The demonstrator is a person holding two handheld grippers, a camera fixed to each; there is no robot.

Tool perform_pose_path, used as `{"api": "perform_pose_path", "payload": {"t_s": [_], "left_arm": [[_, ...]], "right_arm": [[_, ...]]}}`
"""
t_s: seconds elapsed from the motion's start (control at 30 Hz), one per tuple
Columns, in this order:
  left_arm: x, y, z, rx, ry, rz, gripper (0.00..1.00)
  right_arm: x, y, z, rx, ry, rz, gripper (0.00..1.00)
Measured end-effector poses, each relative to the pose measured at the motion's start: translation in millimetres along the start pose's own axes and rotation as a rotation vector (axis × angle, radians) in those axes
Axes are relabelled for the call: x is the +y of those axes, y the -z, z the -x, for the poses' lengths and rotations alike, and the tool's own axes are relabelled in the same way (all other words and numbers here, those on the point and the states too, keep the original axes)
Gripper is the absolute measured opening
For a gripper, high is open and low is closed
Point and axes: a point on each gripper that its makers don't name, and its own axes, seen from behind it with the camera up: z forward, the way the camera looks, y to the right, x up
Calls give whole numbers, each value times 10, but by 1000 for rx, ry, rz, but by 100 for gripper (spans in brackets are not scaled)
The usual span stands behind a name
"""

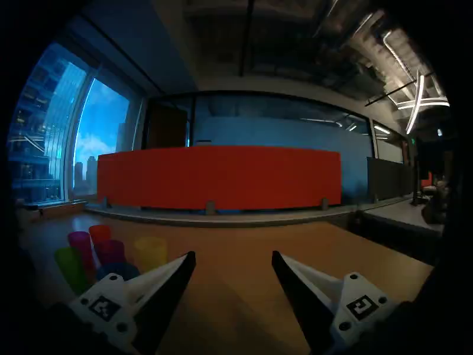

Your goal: Pour water

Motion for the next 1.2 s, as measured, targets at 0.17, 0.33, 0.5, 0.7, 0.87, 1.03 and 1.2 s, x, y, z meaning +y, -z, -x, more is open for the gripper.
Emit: {"api": "perform_pose_path", "payload": {"t_s": [0.17, 0.33, 0.5, 0.7, 0.87, 1.03, 1.2], "left_arm": [[-7, 7, -4, 0, 0, -3, 98], [-20, 13, -11, 1, 0, -10, 97], [-46, 7, 9, -11, -16, -21, 98], [-73, -7, -61, -32, -29, -24, 98], [-55, -22, -267, -35, -20, -2, 98], [-68, -33, -537, -33, -33, 2, 97], [-43, -57, -784, -45, -20, 19, 98]], "right_arm": [[-18, -18, 11, -1, 0, -5, 100], [-28, -22, 20, -1, 3, -10, 100], [-43, -18, 48, -17, 7, -15, 100], [-77, -3, -35, -30, 17, -33, 100], [-120, -7, -242, -25, 30, -53, 100], [-144, -31, -498, -29, 49, -66, 100], [-156, -64, -724, -49, 59, -77, 100]]}}
